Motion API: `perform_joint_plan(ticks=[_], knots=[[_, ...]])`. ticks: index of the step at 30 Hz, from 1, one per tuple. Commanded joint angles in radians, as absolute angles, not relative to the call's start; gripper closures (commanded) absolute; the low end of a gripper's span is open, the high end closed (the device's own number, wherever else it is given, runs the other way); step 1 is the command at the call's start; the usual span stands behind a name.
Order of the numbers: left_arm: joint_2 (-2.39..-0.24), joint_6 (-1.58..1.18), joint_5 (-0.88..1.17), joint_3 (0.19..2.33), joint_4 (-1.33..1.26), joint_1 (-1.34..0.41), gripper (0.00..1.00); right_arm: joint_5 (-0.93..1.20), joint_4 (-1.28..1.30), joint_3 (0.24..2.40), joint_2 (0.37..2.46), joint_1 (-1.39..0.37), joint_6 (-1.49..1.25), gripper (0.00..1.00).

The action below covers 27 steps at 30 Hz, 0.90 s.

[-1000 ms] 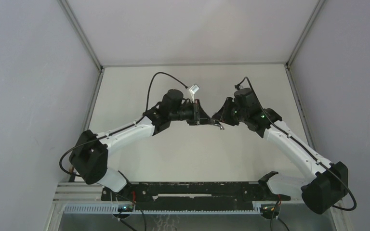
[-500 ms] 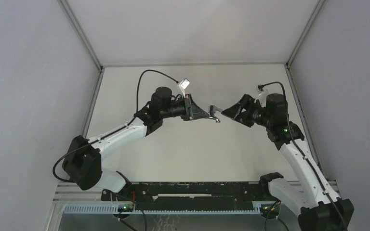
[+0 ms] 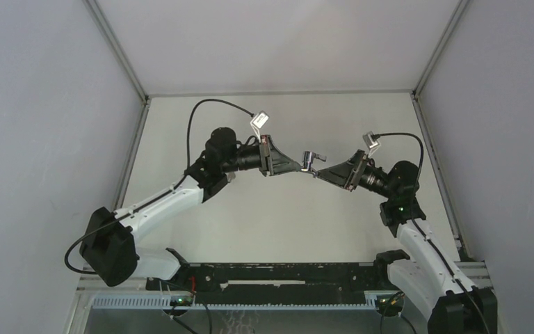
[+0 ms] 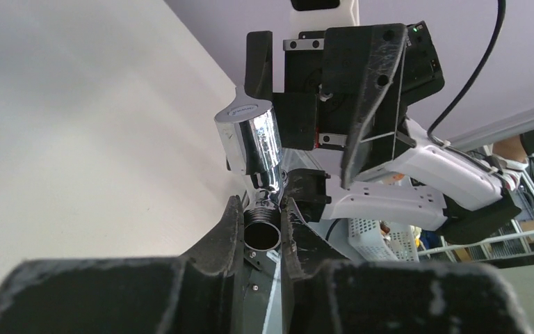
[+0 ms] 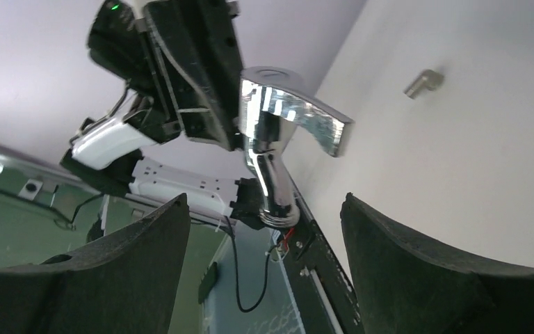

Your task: Install the water faucets

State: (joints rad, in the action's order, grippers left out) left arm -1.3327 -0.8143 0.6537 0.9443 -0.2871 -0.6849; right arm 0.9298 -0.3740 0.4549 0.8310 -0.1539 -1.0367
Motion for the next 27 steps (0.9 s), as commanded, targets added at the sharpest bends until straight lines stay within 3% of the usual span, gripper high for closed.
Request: perform_joint_plan(ticks=[1, 14, 27], knots=[[-1.276, -0.850, 0.715, 0.918, -0.416, -0.680, 1.00, 0.956, -0.684, 0.459, 0.836, -0.201, -1.111, 0.15], [-1.230, -0.867, 0.728, 0.878, -0.458, -0.680, 1.00, 0.856, -0.857, 0.488, 0.971, -0.323, -1.145, 0.21], [-1.224, -0.891, 0.735, 0.861, -0.479, -0.680, 1.00, 0.872, -0.928, 0.501, 1.041, -0.346, -1.167, 0.40]])
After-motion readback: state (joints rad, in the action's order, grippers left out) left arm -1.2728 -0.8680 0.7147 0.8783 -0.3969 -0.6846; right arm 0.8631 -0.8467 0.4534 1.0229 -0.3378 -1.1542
